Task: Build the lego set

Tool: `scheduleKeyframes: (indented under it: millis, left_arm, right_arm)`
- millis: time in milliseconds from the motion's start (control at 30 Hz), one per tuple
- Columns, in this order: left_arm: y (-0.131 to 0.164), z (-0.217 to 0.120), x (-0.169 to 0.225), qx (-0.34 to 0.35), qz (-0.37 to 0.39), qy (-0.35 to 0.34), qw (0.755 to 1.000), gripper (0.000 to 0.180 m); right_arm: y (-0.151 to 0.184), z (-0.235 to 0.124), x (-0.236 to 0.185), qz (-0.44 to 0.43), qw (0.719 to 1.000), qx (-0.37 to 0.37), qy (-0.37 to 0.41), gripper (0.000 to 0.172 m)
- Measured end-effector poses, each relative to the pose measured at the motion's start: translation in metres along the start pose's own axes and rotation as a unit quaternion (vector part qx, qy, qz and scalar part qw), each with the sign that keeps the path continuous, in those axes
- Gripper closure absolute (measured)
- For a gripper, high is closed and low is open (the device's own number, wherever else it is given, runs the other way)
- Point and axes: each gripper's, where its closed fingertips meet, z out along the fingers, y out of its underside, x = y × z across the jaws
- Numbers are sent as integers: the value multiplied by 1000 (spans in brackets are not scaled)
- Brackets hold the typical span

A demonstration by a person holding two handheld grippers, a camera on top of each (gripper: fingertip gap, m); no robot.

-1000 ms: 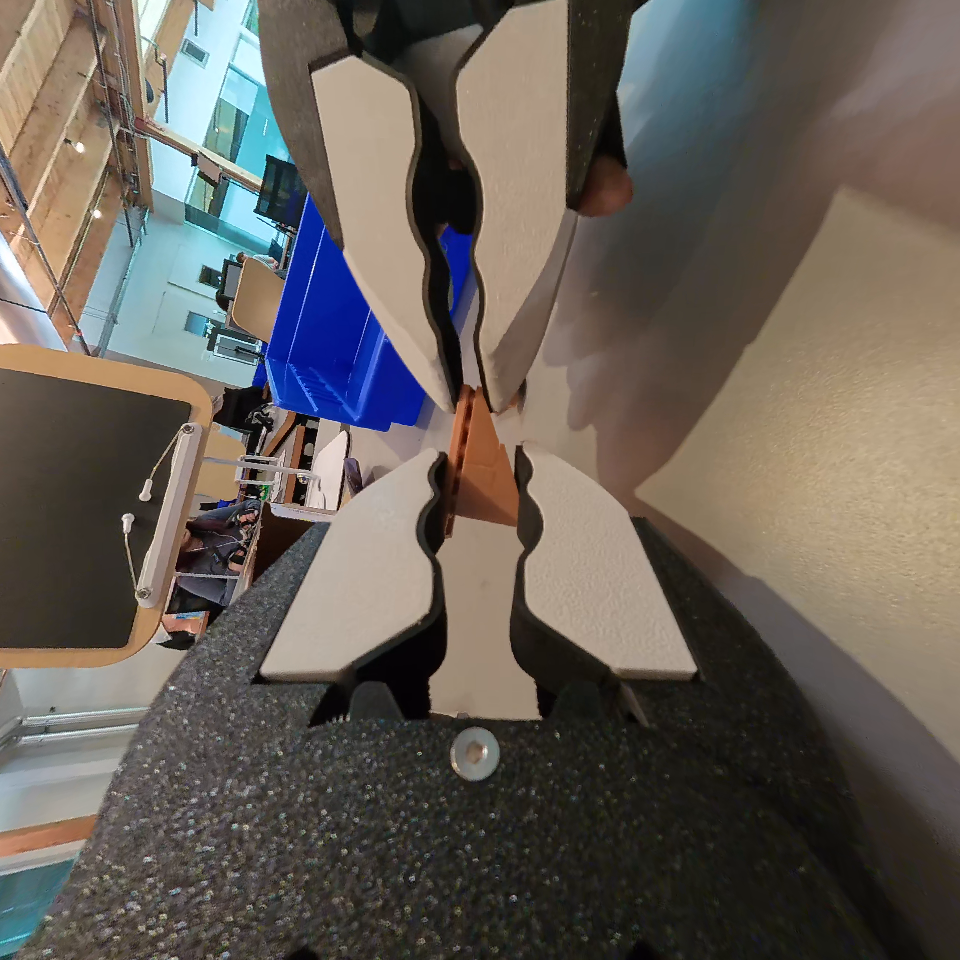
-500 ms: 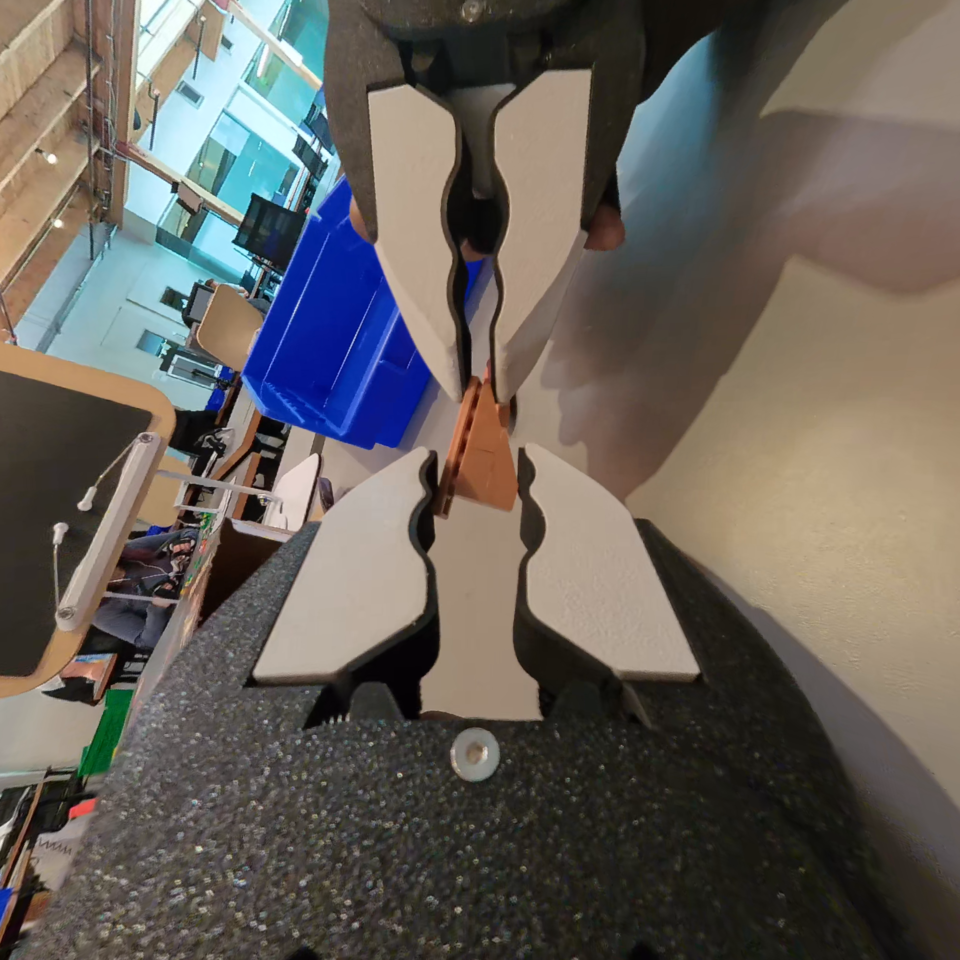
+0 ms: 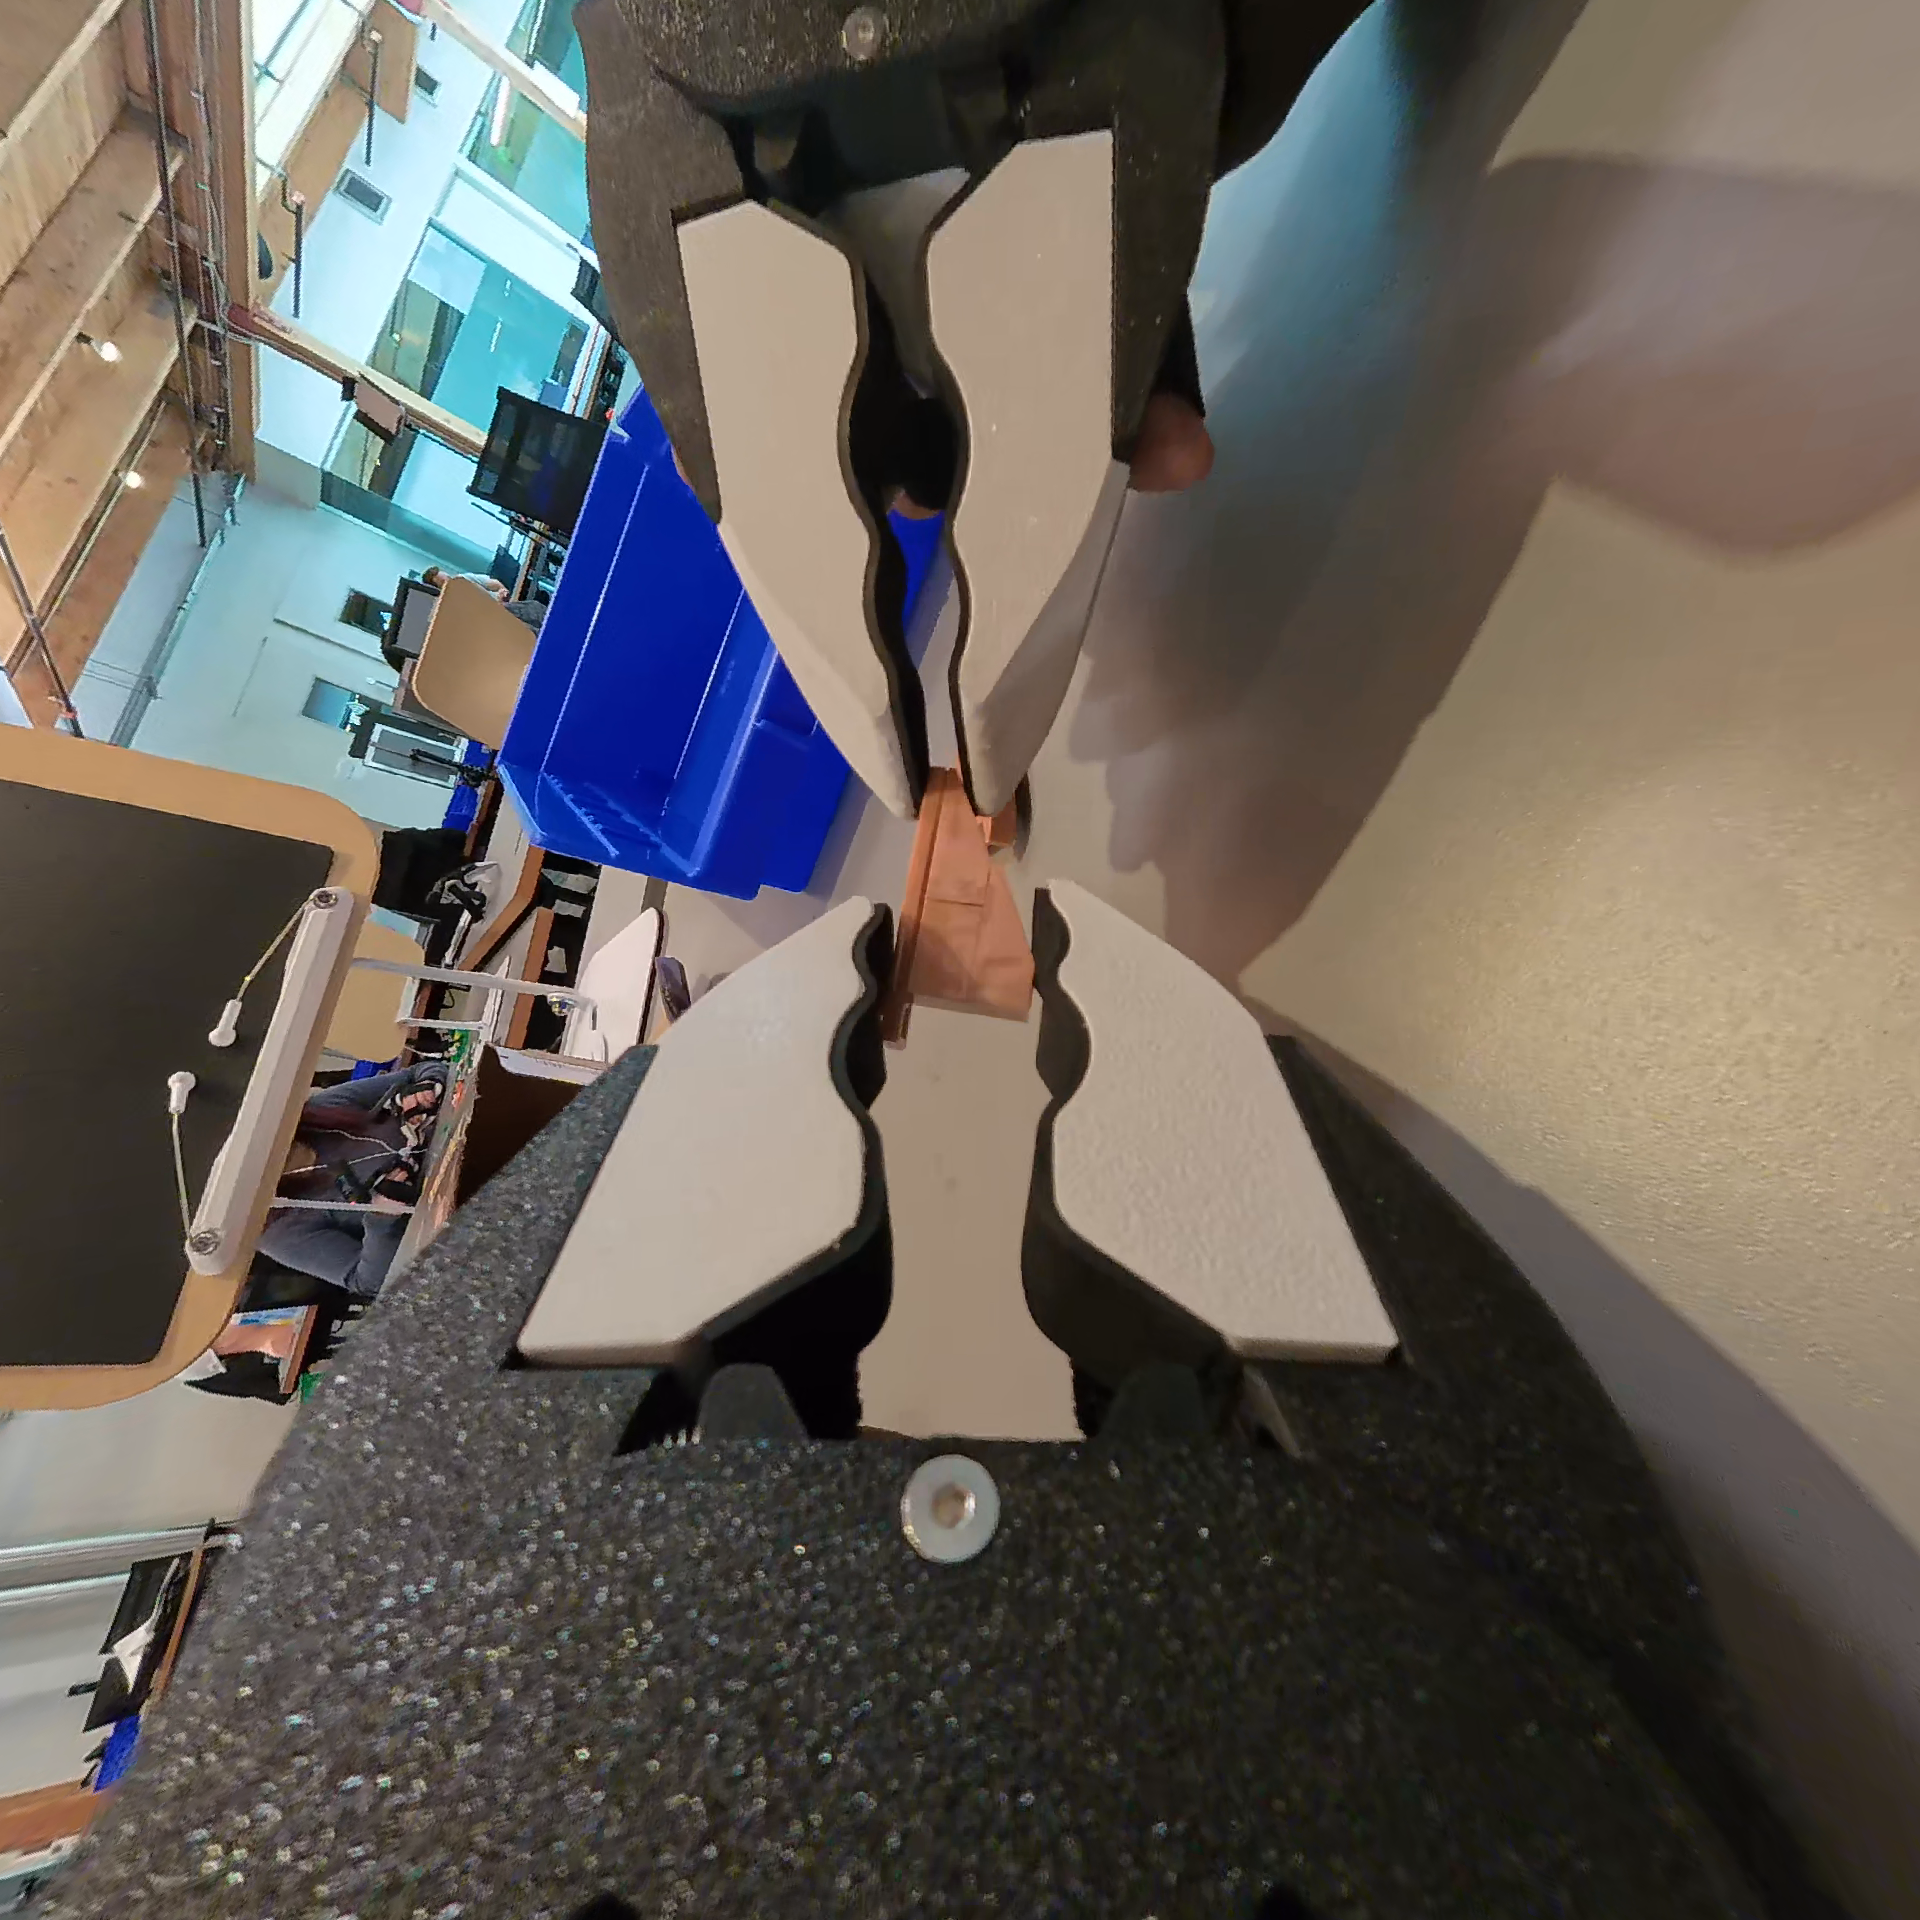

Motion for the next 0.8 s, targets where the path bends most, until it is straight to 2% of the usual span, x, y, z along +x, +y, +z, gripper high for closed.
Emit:
scheduleKeyframes:
  millis: [467, 600, 667, 800]
  left_arm:
    - [-1, -1, 2, -1, 17, 3, 1000, 155]
    - [0, 0, -3, -3, 9, -9, 1000, 155]
    - [1, -1, -4, -4, 10, -12, 1000, 155]
    - [-1, -1, -3, 2, 10, -9, 1000, 155]
  right_arm:
    - [-1, -1, -1, -24, 1000, 0, 0, 165]
    - [-2, 0, 4, -11, 1000, 15, 24, 164]
    - [-1, -1, 5, -16, 999, 14, 32, 154]
    - [-2, 1, 4, -13, 999, 16, 30, 150]
